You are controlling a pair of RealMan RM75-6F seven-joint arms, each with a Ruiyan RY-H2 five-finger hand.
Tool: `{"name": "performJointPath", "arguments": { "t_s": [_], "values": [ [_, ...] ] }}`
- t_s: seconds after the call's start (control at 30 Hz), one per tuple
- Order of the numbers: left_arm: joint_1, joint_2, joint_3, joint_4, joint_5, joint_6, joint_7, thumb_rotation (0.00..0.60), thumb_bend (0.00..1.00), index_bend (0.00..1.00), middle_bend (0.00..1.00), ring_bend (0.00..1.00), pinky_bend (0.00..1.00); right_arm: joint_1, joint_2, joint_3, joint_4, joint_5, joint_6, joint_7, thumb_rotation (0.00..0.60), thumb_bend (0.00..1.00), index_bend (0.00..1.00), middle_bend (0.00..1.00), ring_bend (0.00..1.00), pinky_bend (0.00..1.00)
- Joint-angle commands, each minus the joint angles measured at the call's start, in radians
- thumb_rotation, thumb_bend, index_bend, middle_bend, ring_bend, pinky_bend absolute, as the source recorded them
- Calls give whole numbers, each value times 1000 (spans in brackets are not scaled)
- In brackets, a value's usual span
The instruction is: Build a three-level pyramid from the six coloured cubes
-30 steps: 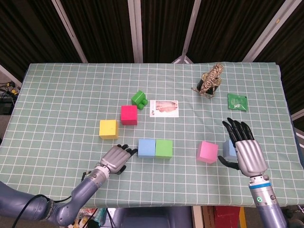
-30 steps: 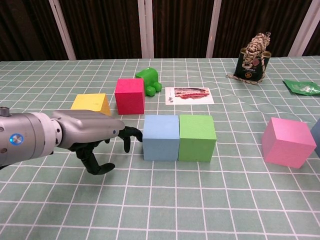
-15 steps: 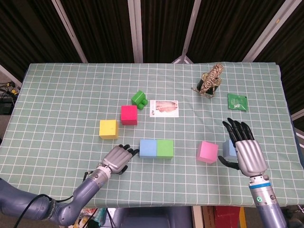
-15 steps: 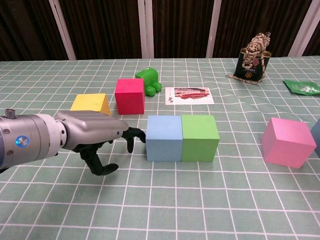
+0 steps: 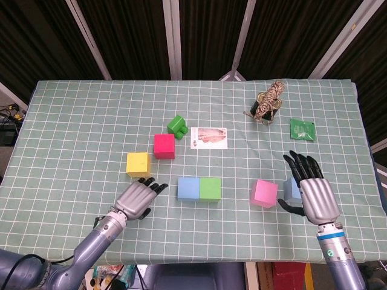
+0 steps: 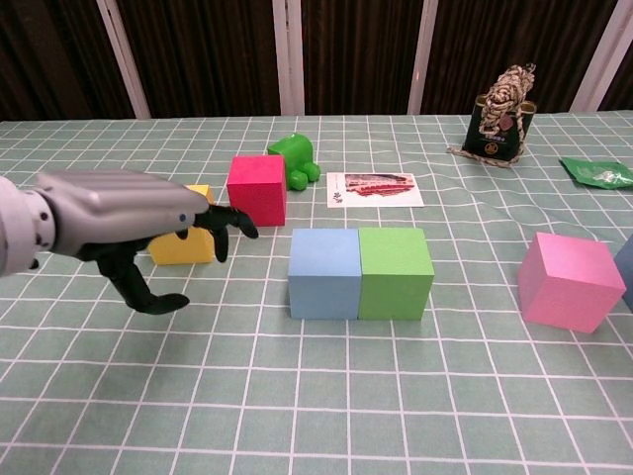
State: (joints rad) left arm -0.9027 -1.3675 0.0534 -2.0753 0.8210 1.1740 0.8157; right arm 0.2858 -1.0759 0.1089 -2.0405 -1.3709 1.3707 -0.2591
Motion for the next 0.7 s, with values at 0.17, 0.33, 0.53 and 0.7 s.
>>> {"name": "performJointPath", "arguments": {
  "t_s": [0.17, 0.33, 0.53, 0.7],
  "values": [
    [174, 152, 54, -105, 275, 206, -186, 600, 194, 76, 174, 100, 159, 0, 0, 0, -1, 3, -6, -5, 600, 208, 0, 0, 0, 0],
    [285, 224, 111, -112, 384, 310, -274, 600, 141, 30, 112, 37, 93, 2, 9, -4, -1, 8, -23, -11, 600, 209, 0, 0, 0, 0],
    [406, 279, 174, -50, 505, 413, -370, 600, 88, 0, 61, 0, 41, 11, 33, -22, -14, 5, -63, -27, 600, 209, 0, 0, 0, 0],
    [507, 282, 188, 50, 599, 523, -477, 600, 88, 0, 61, 0, 41, 31, 69, -52, -27, 19, -141, -56, 600, 209, 0, 0, 0, 0]
  ]
}}
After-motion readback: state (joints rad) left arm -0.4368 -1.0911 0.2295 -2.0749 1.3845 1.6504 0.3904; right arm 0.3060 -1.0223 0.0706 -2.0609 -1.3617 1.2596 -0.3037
